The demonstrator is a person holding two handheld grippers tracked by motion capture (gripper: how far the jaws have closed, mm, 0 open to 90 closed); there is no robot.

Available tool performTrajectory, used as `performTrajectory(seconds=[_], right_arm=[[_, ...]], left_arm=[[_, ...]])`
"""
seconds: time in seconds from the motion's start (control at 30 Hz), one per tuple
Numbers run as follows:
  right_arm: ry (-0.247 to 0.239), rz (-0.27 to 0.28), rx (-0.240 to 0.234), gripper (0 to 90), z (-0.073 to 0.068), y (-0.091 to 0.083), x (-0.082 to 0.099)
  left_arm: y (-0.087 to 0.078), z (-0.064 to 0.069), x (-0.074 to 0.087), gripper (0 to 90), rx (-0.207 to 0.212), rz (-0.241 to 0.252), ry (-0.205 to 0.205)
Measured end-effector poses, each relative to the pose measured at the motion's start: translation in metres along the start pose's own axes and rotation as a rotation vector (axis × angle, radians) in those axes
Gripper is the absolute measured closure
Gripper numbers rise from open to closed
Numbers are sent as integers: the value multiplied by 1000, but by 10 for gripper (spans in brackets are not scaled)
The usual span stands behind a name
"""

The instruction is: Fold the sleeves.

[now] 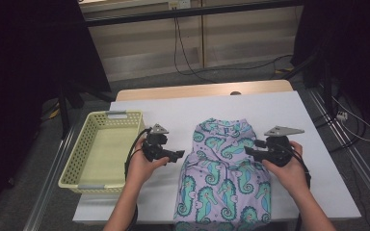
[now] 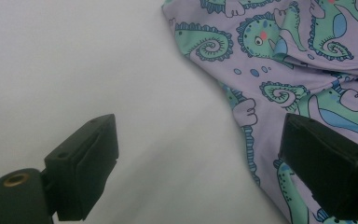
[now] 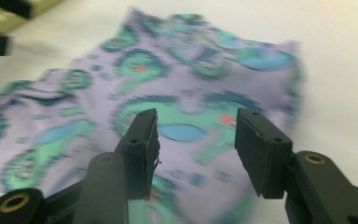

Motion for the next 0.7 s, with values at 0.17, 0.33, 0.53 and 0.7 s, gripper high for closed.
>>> performTrajectory(seconds=[0.17, 0.33, 0.53, 0.7], right_arm=[[17, -57, 76, 513, 17, -9, 14], [5, -59, 67, 513, 10, -15, 19], [58, -95, 37, 622, 16, -5, 40], [90, -96, 38, 718, 21, -6, 44]], left_arm=[[4, 4, 0, 118, 5, -5, 6], [11, 13, 1, 130, 11, -5, 0], [22, 31, 2, 171, 33, -15, 8], [30, 31, 7, 266, 2, -50, 46]])
Point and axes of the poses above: each handheld gripper's, and its own axes: y roughly forward along the jaws, x roughly out of its underside, z roughly to its right, the point moved 8 cm from there along y, roughly forward along the jaws, and after that the axes turned 10 degrees about -x, right-handed, at the moved point
